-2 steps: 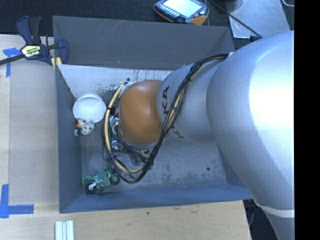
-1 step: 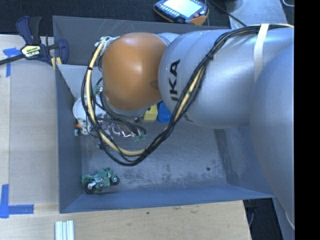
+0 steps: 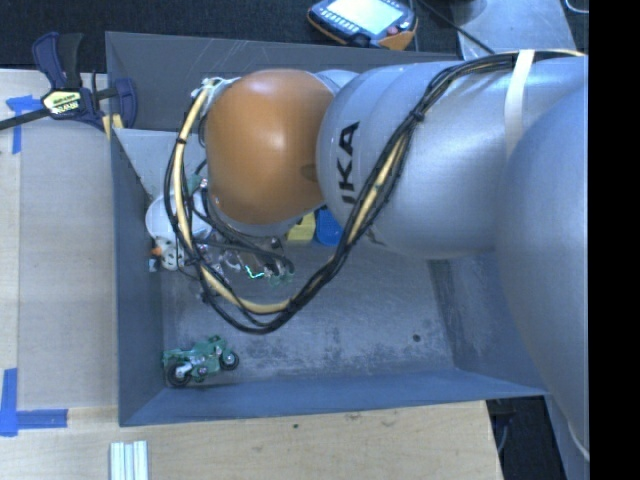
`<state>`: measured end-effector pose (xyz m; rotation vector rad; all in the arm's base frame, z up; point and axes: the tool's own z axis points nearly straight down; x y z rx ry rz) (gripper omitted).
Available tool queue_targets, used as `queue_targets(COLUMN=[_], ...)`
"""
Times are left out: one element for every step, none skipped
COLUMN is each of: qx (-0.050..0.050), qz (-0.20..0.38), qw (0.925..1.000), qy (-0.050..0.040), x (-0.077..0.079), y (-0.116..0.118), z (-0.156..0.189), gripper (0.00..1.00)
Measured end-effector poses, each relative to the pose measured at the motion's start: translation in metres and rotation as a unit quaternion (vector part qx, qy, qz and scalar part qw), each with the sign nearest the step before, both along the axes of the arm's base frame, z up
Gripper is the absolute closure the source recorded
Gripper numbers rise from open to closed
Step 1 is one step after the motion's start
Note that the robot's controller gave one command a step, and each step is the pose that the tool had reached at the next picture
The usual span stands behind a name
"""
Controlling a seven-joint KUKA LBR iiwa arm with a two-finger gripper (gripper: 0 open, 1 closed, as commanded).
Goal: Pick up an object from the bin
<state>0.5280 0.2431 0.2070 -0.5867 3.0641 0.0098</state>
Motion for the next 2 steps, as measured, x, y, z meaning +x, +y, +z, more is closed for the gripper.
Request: queue_targets(qx=[0.0,-0.001], qz=[-0.055,0.049], qw=[0.9985,0.9988], qy=[0.0033,-0.0014], x=[-0.023,-0.009], y=[-0.022,-0.034], z=[-0.14,-0.082], gripper=[0.0,0.0])
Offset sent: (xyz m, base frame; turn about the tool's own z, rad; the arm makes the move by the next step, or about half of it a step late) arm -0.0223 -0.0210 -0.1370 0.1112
